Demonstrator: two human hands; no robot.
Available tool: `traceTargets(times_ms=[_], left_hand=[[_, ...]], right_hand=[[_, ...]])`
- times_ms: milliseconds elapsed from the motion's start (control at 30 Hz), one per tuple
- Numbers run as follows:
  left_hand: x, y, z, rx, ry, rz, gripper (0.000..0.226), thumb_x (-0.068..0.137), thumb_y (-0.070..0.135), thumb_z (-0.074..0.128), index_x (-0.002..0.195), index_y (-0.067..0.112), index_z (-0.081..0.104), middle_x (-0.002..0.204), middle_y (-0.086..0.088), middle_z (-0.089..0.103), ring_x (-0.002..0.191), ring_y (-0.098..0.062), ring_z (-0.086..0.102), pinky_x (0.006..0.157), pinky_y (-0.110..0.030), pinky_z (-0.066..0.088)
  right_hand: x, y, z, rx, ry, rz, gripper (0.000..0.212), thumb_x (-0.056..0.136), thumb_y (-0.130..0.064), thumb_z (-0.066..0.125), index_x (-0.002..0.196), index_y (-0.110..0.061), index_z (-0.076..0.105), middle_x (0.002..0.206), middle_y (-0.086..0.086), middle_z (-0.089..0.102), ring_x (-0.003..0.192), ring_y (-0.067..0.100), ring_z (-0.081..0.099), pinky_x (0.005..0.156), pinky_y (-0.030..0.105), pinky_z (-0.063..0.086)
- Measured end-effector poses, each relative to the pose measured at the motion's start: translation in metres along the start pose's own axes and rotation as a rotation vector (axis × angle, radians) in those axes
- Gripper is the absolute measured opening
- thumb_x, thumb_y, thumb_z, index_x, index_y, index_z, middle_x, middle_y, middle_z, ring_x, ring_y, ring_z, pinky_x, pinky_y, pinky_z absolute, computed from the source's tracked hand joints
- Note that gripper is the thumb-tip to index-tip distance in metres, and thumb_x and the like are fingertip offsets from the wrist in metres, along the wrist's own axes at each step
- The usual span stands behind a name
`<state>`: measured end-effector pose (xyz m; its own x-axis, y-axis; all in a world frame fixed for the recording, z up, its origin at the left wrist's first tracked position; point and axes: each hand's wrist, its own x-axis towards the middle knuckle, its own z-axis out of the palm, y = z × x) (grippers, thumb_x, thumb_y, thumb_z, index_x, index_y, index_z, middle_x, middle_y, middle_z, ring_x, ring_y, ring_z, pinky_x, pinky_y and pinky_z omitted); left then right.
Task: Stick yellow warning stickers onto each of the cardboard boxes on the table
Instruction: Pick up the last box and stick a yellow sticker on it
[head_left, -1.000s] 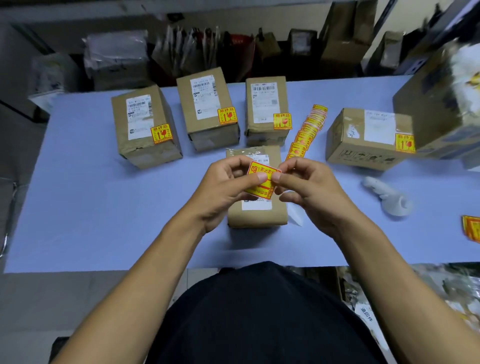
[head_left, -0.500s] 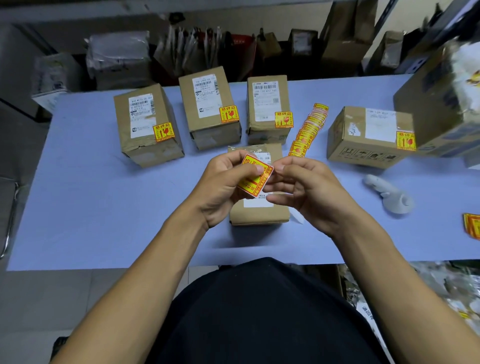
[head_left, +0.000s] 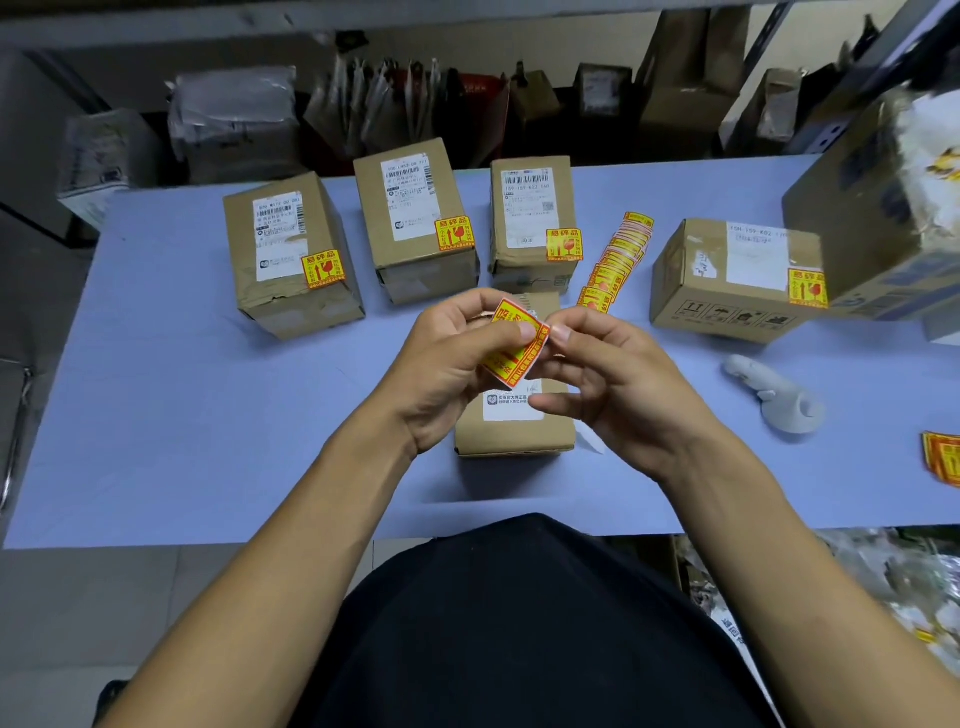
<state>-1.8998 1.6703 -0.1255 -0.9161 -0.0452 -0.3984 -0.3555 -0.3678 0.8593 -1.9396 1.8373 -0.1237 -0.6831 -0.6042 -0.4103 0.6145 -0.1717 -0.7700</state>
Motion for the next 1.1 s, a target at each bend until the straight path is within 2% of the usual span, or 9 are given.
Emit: traceTargets(times_ms=[67, 167, 233, 333, 500, 733, 900, 1100], left_hand=[[0.002, -0.005, 0.003, 0.008, 0.085, 0.053, 0.026, 0.079, 0.009, 0.075, 0.102, 0.014, 0.064, 0.086, 0.000, 0.073, 0.078, -0.015, 0.071, 0.066, -0.026, 0.058], [0.002, -0.011, 0.009, 0.233, 0.291, 0.253, 0.039, 0.073, 0.021, 0.082, 0.107, 0.026, 0.063, 0.106, 0.005, 0.067, 0.101, -0.012, 0.065, 0.086, -0.028, 0.055], [0.002, -0.012, 0.011, 0.393, 0.344, 0.401, 0.029, 0.077, 0.024, 0.081, 0.101, 0.034, 0.066, 0.109, 0.006, 0.068, 0.105, -0.009, 0.063, 0.087, -0.030, 0.055], [0.002, -0.012, 0.014, 0.454, 0.286, 0.509, 0.016, 0.086, 0.018, 0.074, 0.095, 0.031, 0.074, 0.102, 0.000, 0.073, 0.097, -0.015, 0.070, 0.088, -0.046, 0.057], [0.002, -0.007, 0.018, 0.364, 0.229, 0.552, 0.016, 0.090, 0.008, 0.070, 0.101, 0.017, 0.076, 0.098, -0.010, 0.076, 0.091, -0.022, 0.074, 0.087, -0.040, 0.058], [0.001, -0.001, 0.017, 0.341, 0.168, 0.557, 0.017, 0.090, 0.003, 0.068, 0.101, 0.015, 0.075, 0.094, 0.000, 0.077, 0.088, -0.011, 0.074, 0.081, -0.024, 0.055], [0.001, 0.000, 0.017, 0.400, 0.177, 0.576, 0.018, 0.091, 0.004, 0.068, 0.101, 0.016, 0.075, 0.095, -0.004, 0.077, 0.087, -0.013, 0.074, 0.081, -0.027, 0.057], [0.002, -0.001, 0.017, 0.460, 0.243, 0.577, 0.012, 0.090, 0.008, 0.070, 0.099, 0.013, 0.077, 0.093, -0.005, 0.077, 0.088, -0.018, 0.075, 0.083, -0.042, 0.060]], right_hand=[[0.001, 0.001, 0.001, 0.044, 0.032, -0.017, 0.006, 0.086, -0.021, 0.065, 0.084, -0.018, 0.069, 0.079, 0.003, 0.068, 0.077, 0.016, 0.070, 0.059, 0.027, 0.059], [0.003, 0.003, 0.003, 0.001, 0.119, -0.093, 0.012, 0.095, -0.016, 0.058, 0.086, -0.015, 0.067, 0.078, 0.002, 0.064, 0.077, 0.015, 0.066, 0.060, 0.025, 0.059], [0.005, 0.003, 0.006, -0.041, 0.160, -0.153, 0.017, 0.098, -0.013, 0.056, 0.086, -0.015, 0.067, 0.080, 0.004, 0.063, 0.080, 0.017, 0.064, 0.062, 0.025, 0.059], [0.007, 0.001, 0.010, -0.066, 0.186, -0.233, 0.019, 0.099, -0.010, 0.055, 0.086, -0.014, 0.068, 0.078, 0.005, 0.065, 0.081, 0.016, 0.065, 0.064, 0.027, 0.060], [0.010, -0.008, 0.012, -0.028, 0.165, -0.277, 0.019, 0.097, -0.008, 0.057, 0.085, -0.013, 0.072, 0.076, 0.004, 0.068, 0.077, 0.013, 0.067, 0.067, 0.029, 0.061], [0.010, -0.014, 0.009, 0.023, 0.112, -0.254, 0.018, 0.096, -0.006, 0.057, 0.085, -0.009, 0.071, 0.076, 0.006, 0.067, 0.077, 0.014, 0.066, 0.065, 0.028, 0.061], [0.011, -0.013, 0.009, -0.070, 0.144, -0.276, 0.016, 0.097, -0.007, 0.057, 0.086, -0.009, 0.068, 0.075, 0.005, 0.065, 0.080, 0.017, 0.064, 0.063, 0.027, 0.059], [0.012, -0.015, 0.011, -0.097, 0.172, -0.294, 0.016, 0.092, -0.011, 0.059, 0.079, -0.012, 0.069, 0.073, 0.004, 0.067, 0.077, 0.018, 0.069, 0.061, 0.026, 0.059]])
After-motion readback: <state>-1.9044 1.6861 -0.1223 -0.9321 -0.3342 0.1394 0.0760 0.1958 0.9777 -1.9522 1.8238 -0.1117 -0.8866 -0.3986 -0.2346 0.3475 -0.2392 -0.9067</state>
